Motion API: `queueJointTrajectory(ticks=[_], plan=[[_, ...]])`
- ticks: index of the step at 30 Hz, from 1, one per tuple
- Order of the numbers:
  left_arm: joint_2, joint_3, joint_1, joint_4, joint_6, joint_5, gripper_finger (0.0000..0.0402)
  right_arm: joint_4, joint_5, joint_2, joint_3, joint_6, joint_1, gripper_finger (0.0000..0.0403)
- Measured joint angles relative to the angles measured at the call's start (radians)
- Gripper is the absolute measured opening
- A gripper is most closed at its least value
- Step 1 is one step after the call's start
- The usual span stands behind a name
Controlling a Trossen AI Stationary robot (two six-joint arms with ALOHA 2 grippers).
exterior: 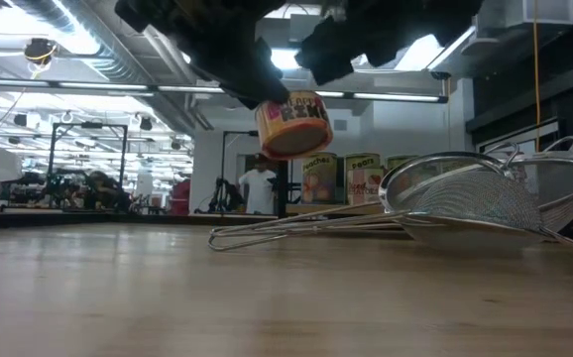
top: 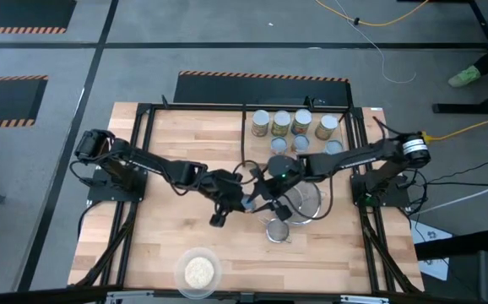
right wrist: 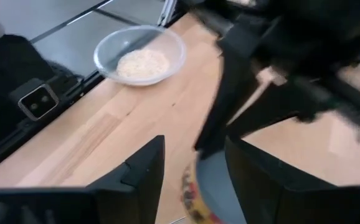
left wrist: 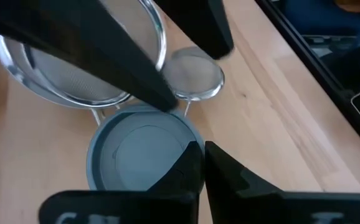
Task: Pick and place cans onto a shelf
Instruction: Put the canned pineapple rings on the shelf
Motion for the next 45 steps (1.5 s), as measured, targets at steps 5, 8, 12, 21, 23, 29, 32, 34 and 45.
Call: queueJointTrajectory(ticks=[5, 8, 12, 21, 23, 29, 32, 34, 45], plan=[[0.0, 0.0, 0.012, 0.005, -0.004, 0.004, 0.0003, -0.007, -0.008, 0.039, 0.0, 0.002, 0.0, 0.0172], [0.0, 0.0, 0.014, 0.008, -0.004, 0.011, 0.0005, -0.009, -0.008, 0.056, 0.0, 0.001, 0.0, 0.0172], [0.0, 0.0, 0.014, 0.011, -0.005, 0.011, 0.0003, -0.013, -0.008, 0.074, 0.0, 0.001, 0.0, 0.0172], [0.0, 0.0, 0.014, 0.011, -0.006, 0.011, 0.0005, -0.018, -0.007, 0.089, 0.0, 0.0, 0.0, 0.0156], [0.0, 0.0, 0.014, 0.012, -0.006, 0.012, 0.0003, -0.017, -0.006, 0.089, 0.001, 0.0, 0.0, 0.014], [0.0, 0.0, 0.013, 0.015, -0.005, 0.007, 0.0006, -0.016, -0.001, 0.089, 0.001, 0.0, 0.0, 0.008], [0.0, 0.0, 0.013, 0.015, -0.003, 0.004, 0.0009, -0.017, -0.005, 0.089, 0.001, -0.001, 0.0, 0.005], [0.0, 0.0, 0.014, 0.015, -0.002, 0.003, 0.001, -0.017, -0.007, 0.089, 0.001, -0.001, 0.0, 0.0033], [0.0, 0.0, 0.013, 0.016, -0.003, 0.0, 0.0019, -0.021, -0.005, 0.089, 0.001, 0.0, 0.0, 0.0015]])
